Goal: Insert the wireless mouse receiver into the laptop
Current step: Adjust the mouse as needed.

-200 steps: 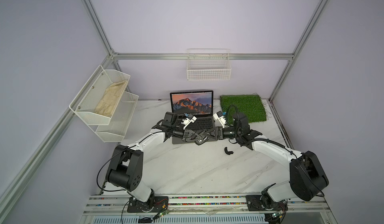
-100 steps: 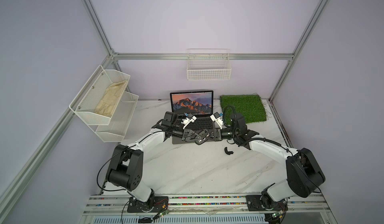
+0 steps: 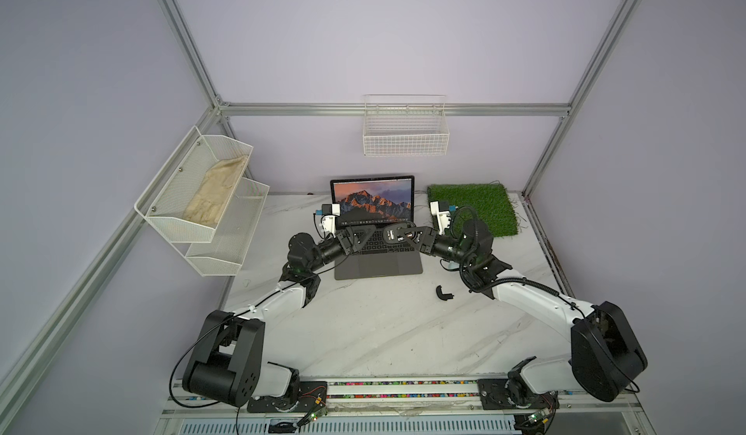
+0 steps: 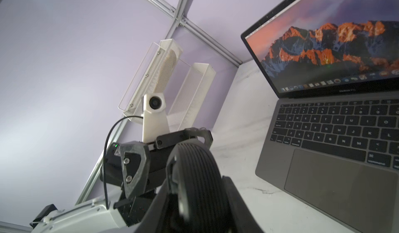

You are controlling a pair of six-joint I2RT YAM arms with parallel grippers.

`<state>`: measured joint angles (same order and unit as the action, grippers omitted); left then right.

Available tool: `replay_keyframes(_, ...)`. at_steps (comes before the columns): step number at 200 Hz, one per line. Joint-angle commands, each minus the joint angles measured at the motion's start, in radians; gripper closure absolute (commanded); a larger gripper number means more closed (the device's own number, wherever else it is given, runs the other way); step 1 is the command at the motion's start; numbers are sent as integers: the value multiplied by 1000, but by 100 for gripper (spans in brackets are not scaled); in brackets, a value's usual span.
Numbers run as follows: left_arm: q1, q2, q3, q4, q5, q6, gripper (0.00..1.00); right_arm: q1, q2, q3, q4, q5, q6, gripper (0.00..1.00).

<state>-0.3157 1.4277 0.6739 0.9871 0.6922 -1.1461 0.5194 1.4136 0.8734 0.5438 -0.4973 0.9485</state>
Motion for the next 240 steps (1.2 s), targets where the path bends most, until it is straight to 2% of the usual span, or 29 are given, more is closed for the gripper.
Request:
replay_keyframes(1,-37,71,-8,341,-90,-167,18,31,-9,10,147,108,73,100)
replay_keyframes(16,-46,101,-5,425,-89,-196,20,36,-13,12,155,135,75,100)
replay_keyframes(58,-66,119,-8,468,-104,-185,28,65,4,19,180,153,82,100)
replay_keyframes(165,-77,160,36,474,-78,-211,40,91,44,-10,234,166,107,100)
replay_keyframes(240,-77,177,53,473,-72,-222,65,92,36,-43,231,160,112,100)
